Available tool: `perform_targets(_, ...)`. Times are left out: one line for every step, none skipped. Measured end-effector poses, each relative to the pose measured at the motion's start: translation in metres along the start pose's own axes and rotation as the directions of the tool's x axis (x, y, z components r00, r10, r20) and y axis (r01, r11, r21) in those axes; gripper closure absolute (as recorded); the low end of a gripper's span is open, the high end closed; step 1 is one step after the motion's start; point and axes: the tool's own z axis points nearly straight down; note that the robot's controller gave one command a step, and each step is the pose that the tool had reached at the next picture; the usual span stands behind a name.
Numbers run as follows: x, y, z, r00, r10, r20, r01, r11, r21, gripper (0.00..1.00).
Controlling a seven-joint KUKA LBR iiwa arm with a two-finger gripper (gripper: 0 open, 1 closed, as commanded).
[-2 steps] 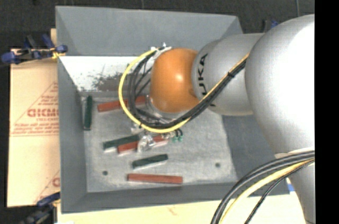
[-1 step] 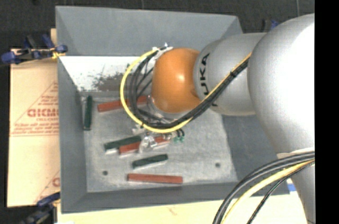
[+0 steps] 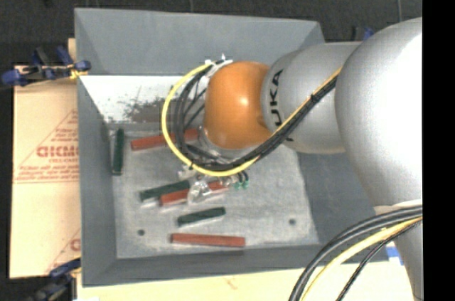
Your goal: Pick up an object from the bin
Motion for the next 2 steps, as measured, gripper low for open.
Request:
perform_targets(0.001, 0.000, -0.008, 1.000, 0.000, -0.003, 0.000, 1.000, 0.000, 1.00)
perform_targets(0.002, 0.000, -0.022, 1.000, 0.002, -0.008, -0.002, 1.000, 0.000, 1.00)
